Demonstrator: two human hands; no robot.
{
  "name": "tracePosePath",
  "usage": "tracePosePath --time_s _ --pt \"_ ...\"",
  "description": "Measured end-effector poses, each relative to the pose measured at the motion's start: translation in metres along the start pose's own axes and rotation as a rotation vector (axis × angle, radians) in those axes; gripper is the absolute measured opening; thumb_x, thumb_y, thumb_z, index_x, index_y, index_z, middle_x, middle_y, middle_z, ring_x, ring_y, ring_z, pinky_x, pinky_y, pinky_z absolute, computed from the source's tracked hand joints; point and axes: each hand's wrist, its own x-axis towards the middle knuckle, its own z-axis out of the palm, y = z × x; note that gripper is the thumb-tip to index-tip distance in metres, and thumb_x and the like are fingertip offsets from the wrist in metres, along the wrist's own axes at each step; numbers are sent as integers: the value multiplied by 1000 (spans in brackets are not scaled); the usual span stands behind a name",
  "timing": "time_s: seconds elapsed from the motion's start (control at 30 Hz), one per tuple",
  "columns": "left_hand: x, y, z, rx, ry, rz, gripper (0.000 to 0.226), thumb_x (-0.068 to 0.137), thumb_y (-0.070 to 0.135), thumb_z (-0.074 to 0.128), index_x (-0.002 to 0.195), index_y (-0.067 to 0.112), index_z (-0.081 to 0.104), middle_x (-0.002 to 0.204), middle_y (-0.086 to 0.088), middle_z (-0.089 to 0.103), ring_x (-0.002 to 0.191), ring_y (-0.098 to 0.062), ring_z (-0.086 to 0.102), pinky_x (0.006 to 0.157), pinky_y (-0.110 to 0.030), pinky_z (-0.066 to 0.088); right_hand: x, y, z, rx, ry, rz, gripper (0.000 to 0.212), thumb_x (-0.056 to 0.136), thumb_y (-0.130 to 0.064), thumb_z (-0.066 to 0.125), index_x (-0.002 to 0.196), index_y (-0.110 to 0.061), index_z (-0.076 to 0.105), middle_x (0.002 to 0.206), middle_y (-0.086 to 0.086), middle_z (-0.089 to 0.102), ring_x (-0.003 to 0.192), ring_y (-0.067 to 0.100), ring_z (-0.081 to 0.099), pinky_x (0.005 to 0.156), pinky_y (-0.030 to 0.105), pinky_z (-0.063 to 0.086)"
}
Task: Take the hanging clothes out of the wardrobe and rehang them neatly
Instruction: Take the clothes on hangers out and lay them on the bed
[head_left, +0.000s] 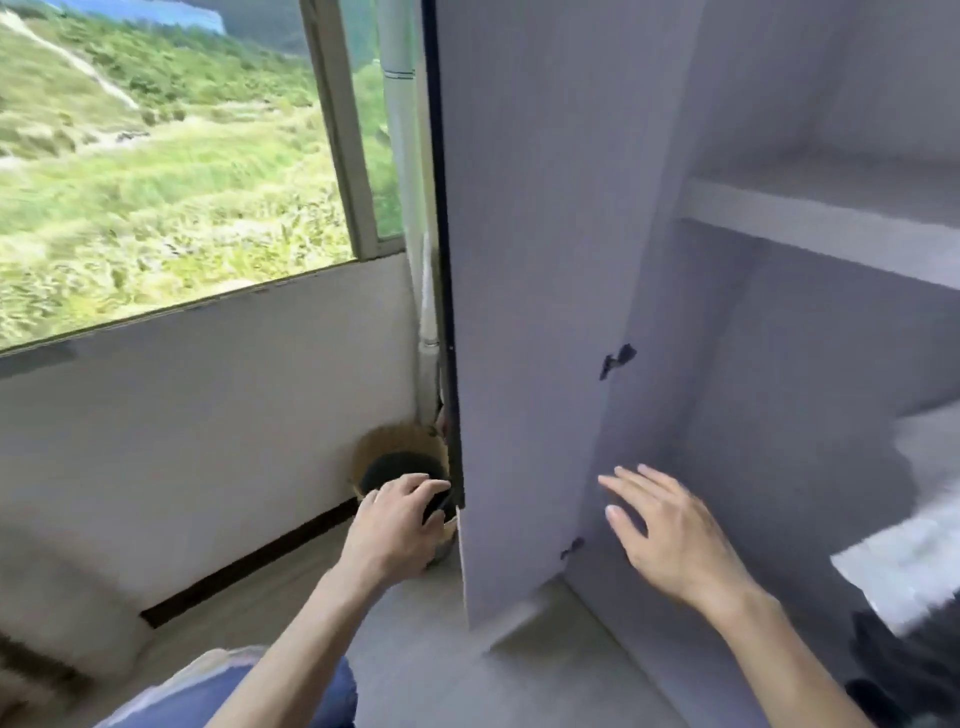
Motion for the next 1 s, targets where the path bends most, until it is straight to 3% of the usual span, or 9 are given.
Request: tracePosePath --time_s 0.1,0.23,0.5,0.8,0.93,1.0 --pt "48 32 -1 -20 -14 181 43 98 36 50 141 35 49 147 10 47 137 -17 43 111 -34 35 -14 23 -17 1 70 136 41 101 -40 46 142 -36 51 151 -14 45 146 8 27 119 30 22" --pt "94 80 -3 -27 -51 400 44 100 38 45 145 38 45 150 11 44 139 -17 41 114 -34 32 -44 45 -38 -44 154 320 43 102 -43 43 144 -39 46 152 -18 40 147 4 23 118 26 21" --pt "137 197 -1 -83 -152 704 46 100 32 43 146 38 41 152 12 41 137 -18 42 110 -32 34 -105 84 -87 -146 353 590 43 99 -38 50 142 -35 50 150 -14 46 145 8 30 118 26 22" --pt "170 334 0 -156 -184 858 46 101 32 45 147 35 41 152 10 40 138 -18 42 112 -36 35 -87 156 -192 -231 695 659 42 100 -33 51 141 -27 54 150 -6 48 144 16 32 115 34 27" --pt "186 386 8 -234 -222 868 46 101 33 47 147 35 42 153 10 40 137 -16 44 111 -38 39 -61 211 -244 -333 900 672 47 103 -39 40 149 -25 43 159 1 34 150 20 20 121 39 17" --pt "197 412 17 -258 -252 873 46 101 34 47 146 36 42 152 9 41 135 -17 45 111 -39 40 -49 244 -263 -426 924 718 53 101 -46 30 151 -30 36 162 3 26 152 22 12 122 45 10"
